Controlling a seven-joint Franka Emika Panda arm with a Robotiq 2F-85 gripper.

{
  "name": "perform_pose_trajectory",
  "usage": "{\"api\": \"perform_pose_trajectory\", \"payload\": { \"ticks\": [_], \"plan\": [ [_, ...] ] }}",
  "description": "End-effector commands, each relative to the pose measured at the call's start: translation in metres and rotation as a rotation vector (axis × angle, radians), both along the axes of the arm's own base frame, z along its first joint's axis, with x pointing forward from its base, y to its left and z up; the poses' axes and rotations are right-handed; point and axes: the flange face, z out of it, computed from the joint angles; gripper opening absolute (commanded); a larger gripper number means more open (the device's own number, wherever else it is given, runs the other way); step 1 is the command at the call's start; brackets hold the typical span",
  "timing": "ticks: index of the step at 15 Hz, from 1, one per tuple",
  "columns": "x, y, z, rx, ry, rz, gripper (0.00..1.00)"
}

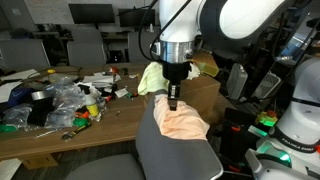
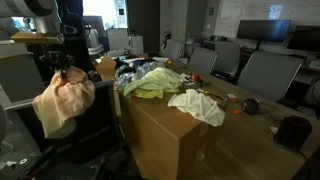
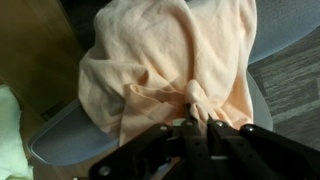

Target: Move all the clothes from the box to the backrest of the chair

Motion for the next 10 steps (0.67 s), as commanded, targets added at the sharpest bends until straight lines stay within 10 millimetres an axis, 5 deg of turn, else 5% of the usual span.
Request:
{"api": "perform_pose_trajectory", "payload": {
  "ticks": [1, 2, 7, 10],
  "plan": [
    [0.000, 0.002, 0.001, -0.049, -0.039, 0.010, 0.32],
    [-0.001, 0.001, 0.001, -0.066, -0.044, 0.020, 0.33],
    [0.007, -0.006, 0.006, -0.123, -0.083, 0.013, 0.71],
    [0.023, -0.032, 0.016, -0.149, -0.145, -0.052, 0.93]
  ]
}}
